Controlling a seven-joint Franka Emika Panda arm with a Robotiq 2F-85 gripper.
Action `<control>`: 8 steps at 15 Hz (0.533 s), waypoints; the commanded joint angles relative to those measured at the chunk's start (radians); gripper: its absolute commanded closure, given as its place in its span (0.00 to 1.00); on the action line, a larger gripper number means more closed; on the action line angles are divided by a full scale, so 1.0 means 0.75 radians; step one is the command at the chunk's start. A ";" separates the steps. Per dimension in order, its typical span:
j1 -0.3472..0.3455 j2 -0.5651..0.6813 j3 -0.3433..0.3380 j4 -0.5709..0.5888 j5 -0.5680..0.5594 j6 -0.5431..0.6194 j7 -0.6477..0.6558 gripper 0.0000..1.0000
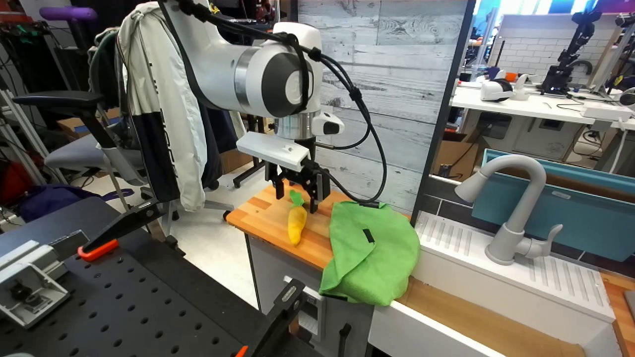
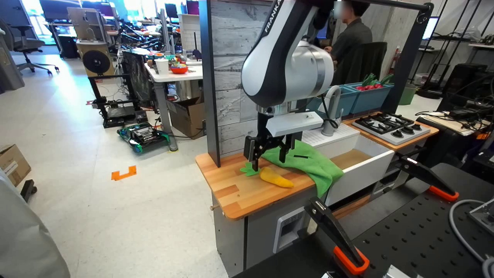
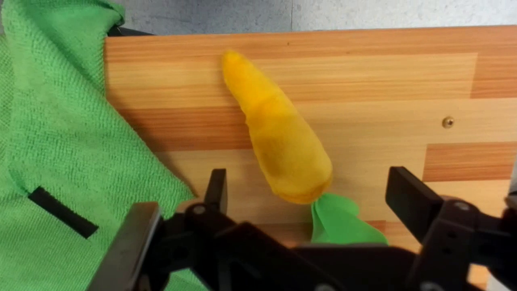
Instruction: Put the carrot on the green towel.
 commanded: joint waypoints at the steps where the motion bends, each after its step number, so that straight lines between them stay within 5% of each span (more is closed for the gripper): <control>1: 0.055 0.057 -0.047 0.084 -0.040 -0.074 0.034 0.00; 8: 0.116 0.113 -0.126 0.180 -0.112 -0.173 0.088 0.00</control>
